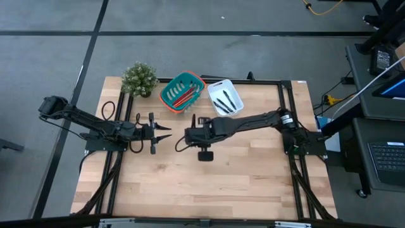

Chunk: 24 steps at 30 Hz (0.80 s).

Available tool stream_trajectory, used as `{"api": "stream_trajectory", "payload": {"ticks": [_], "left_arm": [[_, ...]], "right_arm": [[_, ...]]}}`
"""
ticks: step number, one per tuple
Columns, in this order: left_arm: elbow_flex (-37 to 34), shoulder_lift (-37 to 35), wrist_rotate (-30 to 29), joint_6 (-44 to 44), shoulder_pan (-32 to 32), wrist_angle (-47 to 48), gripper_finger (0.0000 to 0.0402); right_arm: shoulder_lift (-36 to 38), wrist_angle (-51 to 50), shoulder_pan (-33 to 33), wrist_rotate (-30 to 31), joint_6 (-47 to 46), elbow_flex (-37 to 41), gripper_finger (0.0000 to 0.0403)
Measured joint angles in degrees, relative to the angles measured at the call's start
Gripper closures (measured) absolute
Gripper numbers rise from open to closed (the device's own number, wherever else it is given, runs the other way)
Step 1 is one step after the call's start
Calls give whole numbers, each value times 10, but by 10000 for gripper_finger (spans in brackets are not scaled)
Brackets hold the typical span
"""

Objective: Sort pens & pencils
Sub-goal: Put the black pen into the white bin

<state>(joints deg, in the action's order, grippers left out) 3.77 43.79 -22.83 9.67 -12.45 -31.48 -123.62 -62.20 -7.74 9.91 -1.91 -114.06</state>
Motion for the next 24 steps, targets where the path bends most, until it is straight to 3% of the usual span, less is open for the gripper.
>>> {"api": "stream_trajectory", "payload": {"ticks": [6, 24], "left_arm": [[0, 0, 0, 0, 0, 2, 292], [0, 0, 0, -17, 0, 38, 292]], "right_arm": [[44, -2, 7, 44, -11, 0, 378], [60, -33, 75, 50, -3, 1, 378]]}}
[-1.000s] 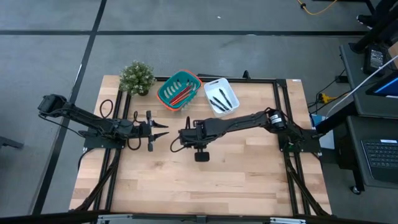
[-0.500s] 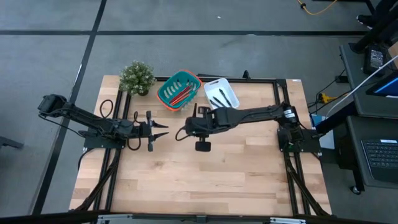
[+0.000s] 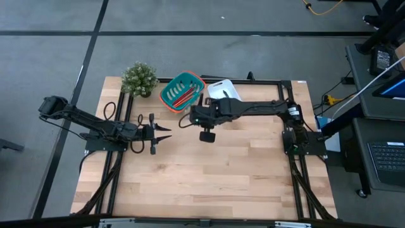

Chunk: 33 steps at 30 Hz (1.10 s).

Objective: Sort pens & pencils
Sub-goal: Put the black pen into the white bin

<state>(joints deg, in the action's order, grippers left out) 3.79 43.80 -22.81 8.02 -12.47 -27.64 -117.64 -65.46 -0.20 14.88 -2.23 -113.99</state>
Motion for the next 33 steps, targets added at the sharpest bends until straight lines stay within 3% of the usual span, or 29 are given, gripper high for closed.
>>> {"api": "stream_trajectory", "payload": {"ticks": [17, 33], "left_arm": [[0, 0, 0, 1, 0, 15, 292], [0, 0, 0, 1, 0, 24, 292]], "right_arm": [[1, -7, 88, -45, 9, 0, 378], [1, -58, 175, 16, -52, 0, 378]]}}
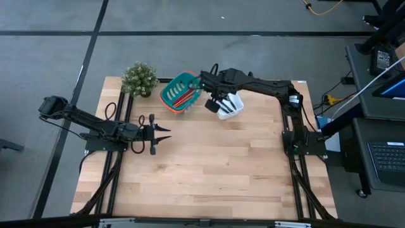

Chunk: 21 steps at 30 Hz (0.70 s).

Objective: Sort pens & pencils
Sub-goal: Put the black pen into the white bin

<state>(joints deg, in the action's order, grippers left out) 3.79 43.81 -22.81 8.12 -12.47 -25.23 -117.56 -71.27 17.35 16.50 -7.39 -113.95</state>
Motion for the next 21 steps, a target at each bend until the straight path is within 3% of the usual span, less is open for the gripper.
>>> {"api": "stream_trajectory", "payload": {"ticks": [12, 21], "left_arm": [[0, 0, 0, 1, 0, 2, 292], [0, 0, 0, 1, 0, 3, 292]], "right_arm": [[0, -30, 32, 38, -29, 0, 378], [-2, -1, 53, -21, -14, 83, 378]]}}
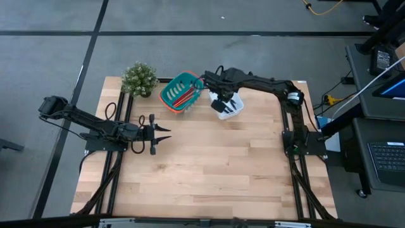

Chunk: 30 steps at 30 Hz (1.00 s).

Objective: Sort pens & pencils
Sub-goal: Put the black pen into the white bin, then return to Home Position

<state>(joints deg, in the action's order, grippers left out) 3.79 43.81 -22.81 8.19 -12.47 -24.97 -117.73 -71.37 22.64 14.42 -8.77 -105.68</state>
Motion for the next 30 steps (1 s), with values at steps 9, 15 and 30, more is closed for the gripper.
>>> {"api": "stream_trajectory", "payload": {"ticks": [9, 15, 30], "left_arm": [[0, 0, 0, 0, 0, 0, 292], [0, 0, 0, 0, 0, 0, 292], [0, 0, 0, -2, 0, -1, 292]], "right_arm": [[0, 109, 30, -86, 35, 88, 378], [-1, 150, 44, -97, 46, 138, 378], [-1, 176, 45, -96, 45, 150, 256]]}}
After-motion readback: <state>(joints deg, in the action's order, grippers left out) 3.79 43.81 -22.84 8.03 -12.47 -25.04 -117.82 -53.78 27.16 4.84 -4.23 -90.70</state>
